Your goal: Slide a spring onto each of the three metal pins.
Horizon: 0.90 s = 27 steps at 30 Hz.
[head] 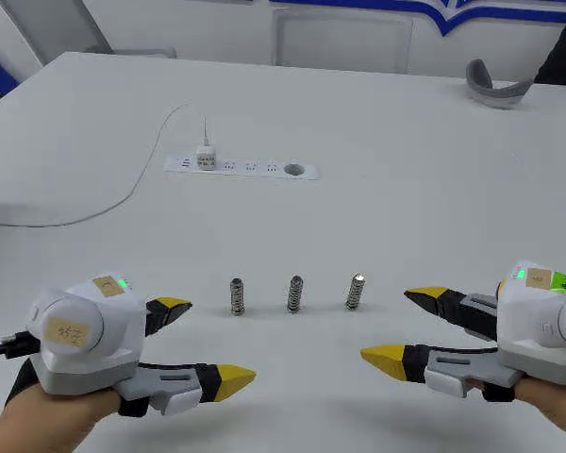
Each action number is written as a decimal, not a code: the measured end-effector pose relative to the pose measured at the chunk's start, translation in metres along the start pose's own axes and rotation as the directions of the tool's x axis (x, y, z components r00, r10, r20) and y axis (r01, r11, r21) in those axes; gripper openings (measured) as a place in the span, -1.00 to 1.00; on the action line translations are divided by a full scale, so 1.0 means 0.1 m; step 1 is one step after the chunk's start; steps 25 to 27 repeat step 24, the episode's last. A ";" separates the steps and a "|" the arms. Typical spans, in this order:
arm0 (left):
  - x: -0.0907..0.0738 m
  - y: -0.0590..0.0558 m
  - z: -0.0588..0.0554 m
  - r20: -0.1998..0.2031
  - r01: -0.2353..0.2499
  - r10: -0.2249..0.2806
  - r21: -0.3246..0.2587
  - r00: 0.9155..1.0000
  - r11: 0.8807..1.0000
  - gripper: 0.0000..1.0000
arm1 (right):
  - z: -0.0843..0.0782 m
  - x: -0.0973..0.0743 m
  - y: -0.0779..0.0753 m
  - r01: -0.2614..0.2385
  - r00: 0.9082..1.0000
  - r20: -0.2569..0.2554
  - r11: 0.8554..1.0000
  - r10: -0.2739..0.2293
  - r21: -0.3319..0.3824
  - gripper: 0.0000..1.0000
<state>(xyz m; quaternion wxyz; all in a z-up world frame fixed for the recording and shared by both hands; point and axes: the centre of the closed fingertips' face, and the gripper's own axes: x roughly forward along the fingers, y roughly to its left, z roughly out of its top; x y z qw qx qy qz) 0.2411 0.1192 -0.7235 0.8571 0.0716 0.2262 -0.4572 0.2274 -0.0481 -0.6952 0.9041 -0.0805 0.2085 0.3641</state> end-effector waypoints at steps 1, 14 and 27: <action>0.00 0.00 0.00 0.000 -0.001 0.001 0.000 1.000 1.000 0.53 | 0.00 0.00 0.00 0.001 1.000 0.000 1.000 -0.001 -0.001 0.28; -0.01 0.02 -0.02 -0.003 -0.005 0.005 -0.005 1.000 1.000 0.53 | 0.01 0.00 -0.02 0.010 1.000 0.004 1.000 -0.010 0.003 0.29; -0.01 0.02 -0.03 -0.004 -0.006 0.006 -0.007 1.000 1.000 0.52 | 0.00 0.00 -0.03 0.012 1.000 0.004 1.000 -0.012 0.007 0.29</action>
